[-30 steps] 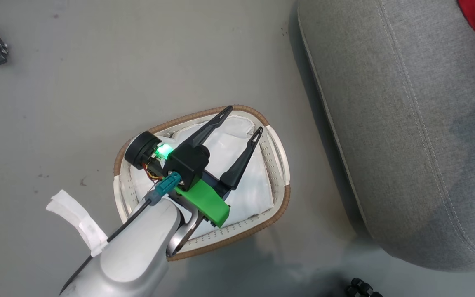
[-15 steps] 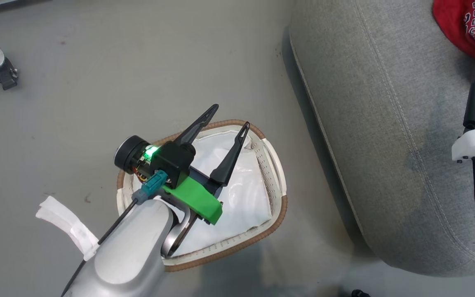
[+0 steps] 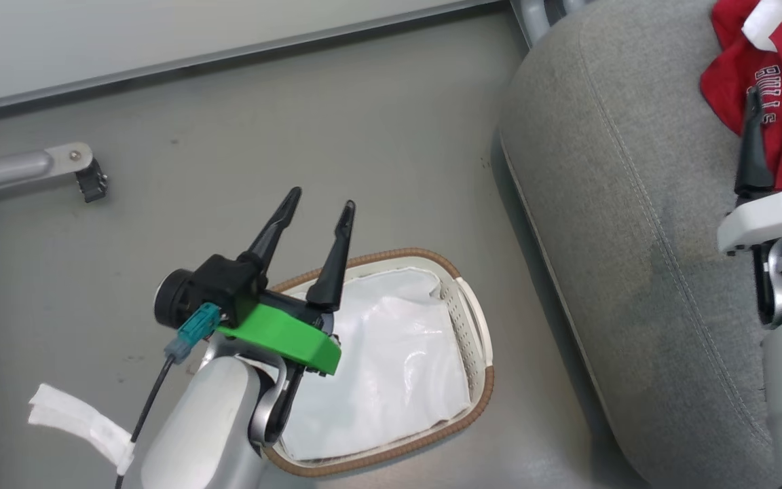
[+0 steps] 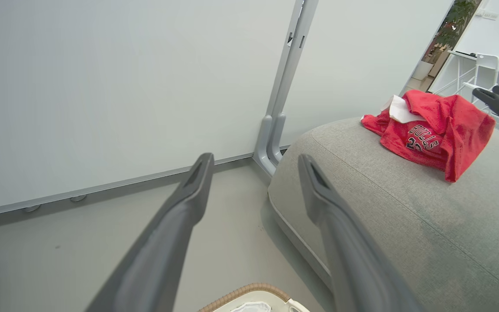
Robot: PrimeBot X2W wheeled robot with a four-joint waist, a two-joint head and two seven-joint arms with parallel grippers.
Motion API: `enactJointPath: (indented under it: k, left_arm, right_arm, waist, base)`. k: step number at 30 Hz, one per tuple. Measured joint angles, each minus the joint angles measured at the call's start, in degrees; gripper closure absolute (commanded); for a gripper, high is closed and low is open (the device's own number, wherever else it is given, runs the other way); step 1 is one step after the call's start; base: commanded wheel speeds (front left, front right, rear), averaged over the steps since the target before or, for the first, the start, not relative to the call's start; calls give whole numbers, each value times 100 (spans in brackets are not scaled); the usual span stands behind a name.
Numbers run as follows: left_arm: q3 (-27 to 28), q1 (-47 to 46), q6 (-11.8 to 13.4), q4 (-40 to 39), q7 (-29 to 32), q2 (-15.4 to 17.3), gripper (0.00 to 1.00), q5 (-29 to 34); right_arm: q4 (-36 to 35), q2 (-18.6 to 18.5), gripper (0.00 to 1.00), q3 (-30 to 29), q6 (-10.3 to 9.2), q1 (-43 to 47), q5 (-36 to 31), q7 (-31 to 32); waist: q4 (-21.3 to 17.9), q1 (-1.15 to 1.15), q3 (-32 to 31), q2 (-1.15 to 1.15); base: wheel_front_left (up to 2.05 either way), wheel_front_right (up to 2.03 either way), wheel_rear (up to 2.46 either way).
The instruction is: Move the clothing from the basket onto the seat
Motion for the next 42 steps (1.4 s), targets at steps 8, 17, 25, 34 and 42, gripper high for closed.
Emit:
enactJointPath:
  k: [8,17,25,34,42]
  left_arm:
    - [1045,700,98,-99,-1,-165,0,237]
    - [1981,1498,93,-121,0,-233,0,377]
    - [2385,2144,40,-164,-1,-256,0,420]
    - [2307,2493,8,-188,-1,-264,0,346]
    - [2252,2551,-14,-159,-1,-265,0,252]
  right_arm:
    - [267,287,0,477,0,17,100,0]
    - [77,609,0,833,0,758,394,-1]
    - [-256,632,0,1346,0,1723,1183,-1]
    - [-627,634,0,1532,0,2488,1328,-1]
    - [-654,633,0,1626,0,2719,1485,-1]
  waist:
    - [307,0,-624,0]
    - [657,0,-1288,0]
    - [865,0,-1732,0]
    - [941,0,-1907,0]
    - [950,0,-1986,0]
  base:
    - [0,0,0]
    - [0,0,0]
    - [0,0,0]
    - [0,0,0]
    - [0,0,0]
